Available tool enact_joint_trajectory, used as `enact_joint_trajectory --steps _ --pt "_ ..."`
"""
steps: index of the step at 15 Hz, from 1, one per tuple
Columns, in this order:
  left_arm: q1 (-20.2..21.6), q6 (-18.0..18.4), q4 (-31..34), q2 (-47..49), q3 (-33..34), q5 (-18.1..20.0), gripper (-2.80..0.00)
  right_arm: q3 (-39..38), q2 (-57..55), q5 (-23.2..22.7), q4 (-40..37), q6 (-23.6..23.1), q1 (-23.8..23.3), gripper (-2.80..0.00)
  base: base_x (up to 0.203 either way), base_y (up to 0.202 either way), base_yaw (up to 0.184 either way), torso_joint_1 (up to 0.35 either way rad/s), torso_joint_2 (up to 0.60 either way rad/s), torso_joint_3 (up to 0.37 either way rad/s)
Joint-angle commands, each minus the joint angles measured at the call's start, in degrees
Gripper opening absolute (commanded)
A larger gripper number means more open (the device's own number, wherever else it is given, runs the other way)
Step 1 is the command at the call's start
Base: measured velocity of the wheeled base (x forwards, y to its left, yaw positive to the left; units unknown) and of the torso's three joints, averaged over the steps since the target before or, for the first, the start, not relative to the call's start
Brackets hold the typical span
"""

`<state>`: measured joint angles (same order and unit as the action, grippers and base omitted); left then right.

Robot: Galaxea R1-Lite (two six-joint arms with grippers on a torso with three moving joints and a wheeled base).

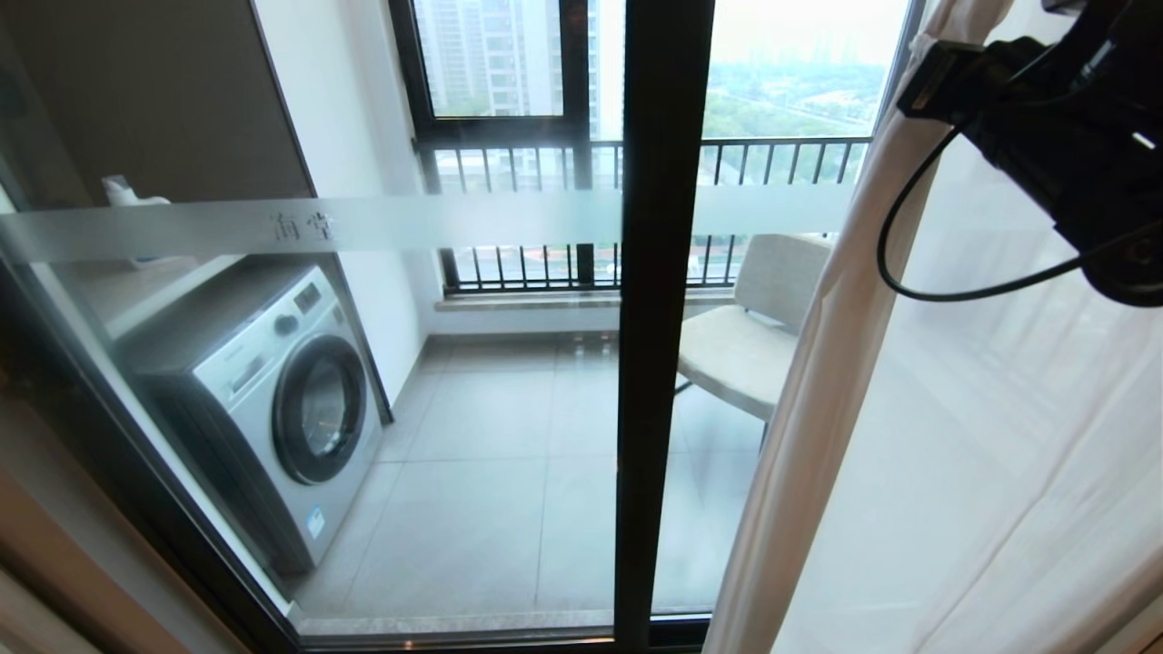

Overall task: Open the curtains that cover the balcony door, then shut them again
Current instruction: Close the inner curtains on both sides

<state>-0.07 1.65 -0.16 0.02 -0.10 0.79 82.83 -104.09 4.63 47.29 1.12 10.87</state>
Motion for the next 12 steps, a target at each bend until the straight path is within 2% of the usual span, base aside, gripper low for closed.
enact_joint_trajectory --steps 1,12 --pt "0.0 0.0 0.0 0.0 0.0 0.0 -2.8 0.9 -0.8 0.0 0.3 -0.3 0.9 -2.8 0.0 0.188 0.002 -0.002 0.0 0.002" --pt "0.0 -0.1 0.0 0.0 0.0 0.0 -2.8 1.2 -1.6 0.0 0.6 -0.7 2.1 -2.8 0.0 0.19 0.0 0.002 0.0 0.004"
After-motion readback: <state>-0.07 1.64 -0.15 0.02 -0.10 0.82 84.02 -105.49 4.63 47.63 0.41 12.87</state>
